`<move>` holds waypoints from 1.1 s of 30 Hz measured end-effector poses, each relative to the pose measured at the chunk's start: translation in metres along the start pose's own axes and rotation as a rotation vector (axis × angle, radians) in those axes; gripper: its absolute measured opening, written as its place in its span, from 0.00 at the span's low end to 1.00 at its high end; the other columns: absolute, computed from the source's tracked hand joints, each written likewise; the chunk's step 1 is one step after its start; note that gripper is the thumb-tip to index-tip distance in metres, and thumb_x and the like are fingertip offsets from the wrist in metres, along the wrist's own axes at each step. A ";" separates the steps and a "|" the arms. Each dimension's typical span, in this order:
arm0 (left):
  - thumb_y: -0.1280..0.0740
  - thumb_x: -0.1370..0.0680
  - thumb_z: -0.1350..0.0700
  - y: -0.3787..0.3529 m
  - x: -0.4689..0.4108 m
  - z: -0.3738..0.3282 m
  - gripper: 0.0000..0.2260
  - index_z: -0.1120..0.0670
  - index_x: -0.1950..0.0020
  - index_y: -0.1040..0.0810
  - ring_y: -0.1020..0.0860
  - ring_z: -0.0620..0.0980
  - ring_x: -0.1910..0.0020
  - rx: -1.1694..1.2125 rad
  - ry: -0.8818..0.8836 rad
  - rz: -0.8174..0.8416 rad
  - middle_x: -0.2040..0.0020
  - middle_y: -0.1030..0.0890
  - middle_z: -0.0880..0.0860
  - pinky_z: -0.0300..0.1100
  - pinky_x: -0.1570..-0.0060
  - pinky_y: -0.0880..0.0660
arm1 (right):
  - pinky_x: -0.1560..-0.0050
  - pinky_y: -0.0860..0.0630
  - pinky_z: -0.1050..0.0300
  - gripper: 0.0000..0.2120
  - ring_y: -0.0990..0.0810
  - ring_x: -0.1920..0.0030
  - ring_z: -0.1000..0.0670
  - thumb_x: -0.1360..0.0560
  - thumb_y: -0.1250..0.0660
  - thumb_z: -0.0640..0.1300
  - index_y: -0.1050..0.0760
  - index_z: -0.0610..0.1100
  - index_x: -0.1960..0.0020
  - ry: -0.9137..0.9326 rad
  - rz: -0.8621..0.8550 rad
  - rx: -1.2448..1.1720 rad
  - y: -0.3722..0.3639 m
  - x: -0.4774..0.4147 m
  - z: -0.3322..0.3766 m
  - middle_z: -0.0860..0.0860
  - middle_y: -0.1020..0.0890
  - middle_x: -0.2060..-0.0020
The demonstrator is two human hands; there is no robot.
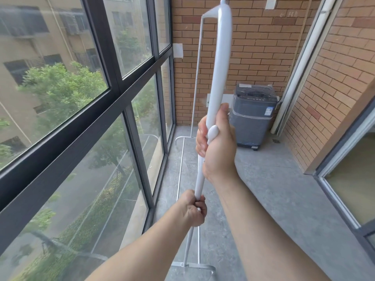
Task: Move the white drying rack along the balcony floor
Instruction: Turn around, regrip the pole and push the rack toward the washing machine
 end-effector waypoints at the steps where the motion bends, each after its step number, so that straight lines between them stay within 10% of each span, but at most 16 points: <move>1: 0.42 0.27 0.66 -0.002 0.000 -0.003 0.11 0.59 0.69 0.26 0.36 0.42 0.76 0.006 0.000 0.001 0.77 0.28 0.51 0.29 0.86 0.42 | 0.75 0.47 0.60 0.27 0.44 0.77 0.53 0.21 0.48 0.66 0.37 0.49 0.70 0.004 0.005 0.012 -0.001 -0.004 -0.001 0.53 0.40 0.77; 28: 0.41 0.30 0.66 -0.062 -0.048 -0.176 0.09 0.59 0.66 0.23 0.32 0.43 0.76 -0.016 0.037 0.032 0.70 0.26 0.50 0.29 0.86 0.39 | 0.75 0.47 0.60 0.26 0.44 0.76 0.54 0.20 0.48 0.65 0.44 0.45 0.65 0.045 -0.043 0.065 -0.074 -0.164 -0.069 0.52 0.40 0.75; 33: 0.40 0.28 0.65 -0.075 -0.058 -0.190 0.10 0.59 0.67 0.23 0.32 0.42 0.75 -0.008 0.040 0.027 0.71 0.25 0.50 0.29 0.85 0.39 | 0.74 0.51 0.58 0.36 0.48 0.74 0.51 0.21 0.47 0.64 0.43 0.32 0.67 0.074 -0.024 0.045 -0.075 -0.183 -0.074 0.47 0.45 0.72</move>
Point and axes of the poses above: each hand's wrist, its own x-axis away from the middle knuckle, its own y-axis out of the back of the hand, z = x × y, the point moved 4 cm from there along -x, towards the middle knuckle
